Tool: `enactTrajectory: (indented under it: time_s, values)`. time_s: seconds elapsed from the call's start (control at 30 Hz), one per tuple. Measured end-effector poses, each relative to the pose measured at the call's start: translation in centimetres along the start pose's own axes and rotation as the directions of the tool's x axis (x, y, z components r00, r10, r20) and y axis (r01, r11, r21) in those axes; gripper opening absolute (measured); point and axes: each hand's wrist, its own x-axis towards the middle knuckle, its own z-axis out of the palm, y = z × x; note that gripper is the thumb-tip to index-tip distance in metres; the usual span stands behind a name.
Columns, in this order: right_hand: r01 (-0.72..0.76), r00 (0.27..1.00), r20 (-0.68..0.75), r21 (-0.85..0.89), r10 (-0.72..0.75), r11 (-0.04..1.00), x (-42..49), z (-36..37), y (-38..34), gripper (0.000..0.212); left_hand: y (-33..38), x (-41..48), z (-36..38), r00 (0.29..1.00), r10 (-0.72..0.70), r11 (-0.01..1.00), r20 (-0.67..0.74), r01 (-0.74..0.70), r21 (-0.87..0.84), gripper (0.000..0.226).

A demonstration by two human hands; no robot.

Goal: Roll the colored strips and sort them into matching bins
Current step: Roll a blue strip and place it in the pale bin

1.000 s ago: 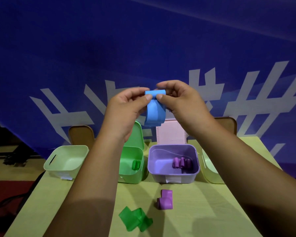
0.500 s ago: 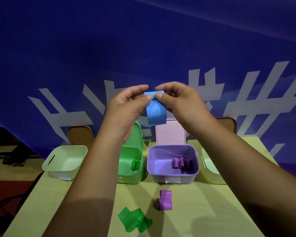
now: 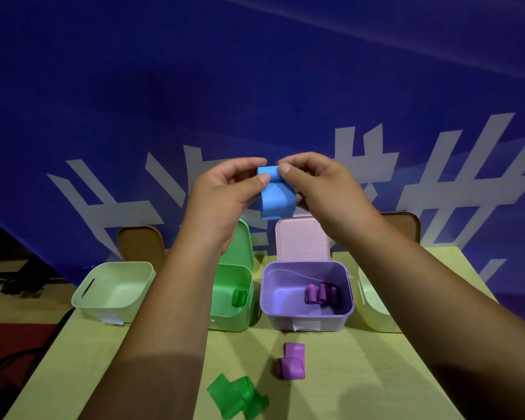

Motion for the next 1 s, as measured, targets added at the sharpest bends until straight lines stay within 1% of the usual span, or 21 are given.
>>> enactTrajectory:
  time_s: [0.13,0.27,0.33,0.53,0.67,0.77,0.9,1.0]
  values:
    - [0.016,1.000,-0.001,-0.011,-0.016,1.000,0.2,0.0,-0.2,0.010,0.1,0.2,0.2,0.999,-0.041,0.999,-0.009,0.041,-0.032,0.027]
    - [0.044,0.999,0.002,-0.007,-0.044,0.999,0.4,0.2,-0.3,0.012,0.6,0.1,0.4,0.994,-0.109,0.988,0.003,0.109,-0.110,0.019]
    - [0.057,0.998,0.014,-0.016,-0.057,0.998,0.5,0.1,-0.5,0.014,0.6,0.1,0.5,0.992,-0.124,0.987,0.013,0.125,-0.101,0.019]
    - [0.039,0.998,0.052,-0.017,-0.039,0.999,1.1,0.2,-0.4,0.018,0.5,0.8,0.1,0.996,-0.082,0.996,-0.025,0.082,-0.031,0.016]
    - [-0.010,0.999,0.042,0.028,0.009,1.000,1.6,0.6,-0.3,0.011,0.7,0.9,0.0,0.998,-0.047,0.999,-0.038,0.046,-0.018,0.019]
    - [-0.022,0.999,0.043,0.043,0.020,0.999,1.5,0.6,-0.4,0.018,0.7,1.0,-0.3,0.999,-0.036,0.999,-0.038,0.035,-0.016,0.022]
    - [0.009,0.999,0.044,0.045,-0.011,0.999,1.5,0.5,-0.4,0.015,0.7,1.0,-0.2,0.999,-0.052,0.997,-0.013,0.051,-0.055,0.025]
    - [0.037,0.998,0.042,0.020,-0.037,0.999,1.3,0.4,-0.2,0.014,1.0,0.6,0.0,0.996,-0.093,0.989,0.001,0.093,-0.117,0.021]
